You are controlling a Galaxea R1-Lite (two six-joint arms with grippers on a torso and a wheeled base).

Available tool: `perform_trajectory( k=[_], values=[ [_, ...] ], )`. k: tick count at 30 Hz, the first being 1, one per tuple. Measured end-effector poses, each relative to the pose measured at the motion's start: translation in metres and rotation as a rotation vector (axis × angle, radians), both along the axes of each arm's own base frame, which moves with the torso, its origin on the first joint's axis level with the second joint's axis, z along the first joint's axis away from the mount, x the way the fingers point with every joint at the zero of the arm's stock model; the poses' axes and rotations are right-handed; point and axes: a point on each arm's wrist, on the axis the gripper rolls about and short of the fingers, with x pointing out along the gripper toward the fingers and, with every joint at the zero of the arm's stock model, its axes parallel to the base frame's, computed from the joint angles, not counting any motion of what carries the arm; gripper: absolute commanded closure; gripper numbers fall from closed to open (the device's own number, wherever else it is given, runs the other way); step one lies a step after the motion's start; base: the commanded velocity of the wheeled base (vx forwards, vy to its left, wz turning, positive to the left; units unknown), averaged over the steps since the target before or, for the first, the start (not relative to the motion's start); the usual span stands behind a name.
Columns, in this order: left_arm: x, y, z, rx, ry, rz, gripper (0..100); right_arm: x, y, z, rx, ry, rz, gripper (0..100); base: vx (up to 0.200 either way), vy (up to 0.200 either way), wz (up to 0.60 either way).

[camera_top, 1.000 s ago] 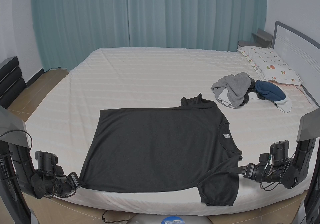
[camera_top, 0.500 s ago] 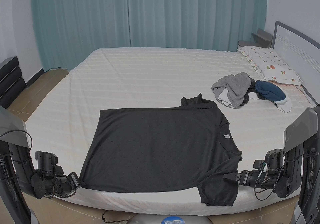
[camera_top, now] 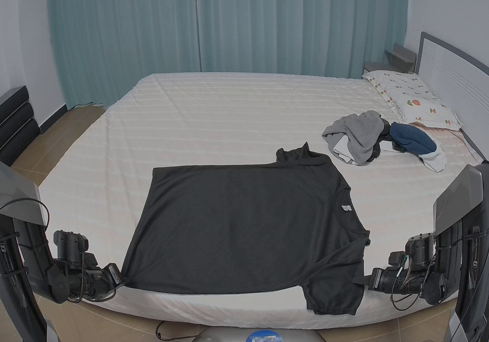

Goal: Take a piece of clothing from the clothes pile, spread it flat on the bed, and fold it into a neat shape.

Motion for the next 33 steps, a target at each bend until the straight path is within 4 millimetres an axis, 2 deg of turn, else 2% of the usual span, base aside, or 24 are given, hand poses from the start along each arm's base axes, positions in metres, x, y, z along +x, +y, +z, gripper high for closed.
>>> perform_trajectory(
  k=[10,19,33],
  values=[
    [0.0,0.0,0.0,-0.002,-0.001,0.001,100,-0.006,-0.01,0.012,-0.01,-0.014,-0.032,100,0.0,0.0,0.0],
    [-0.004,0.0,0.001,-0.001,-0.001,-0.001,100,-0.025,-0.011,0.016,-0.038,0.158,-0.022,100,0.0,0.0,0.0],
    [-0.015,0.0,0.007,0.033,-0.054,0.0,100,-0.045,-0.009,0.031,-0.073,0.266,-0.007,100,0.0,0.0,0.0]
  ],
)
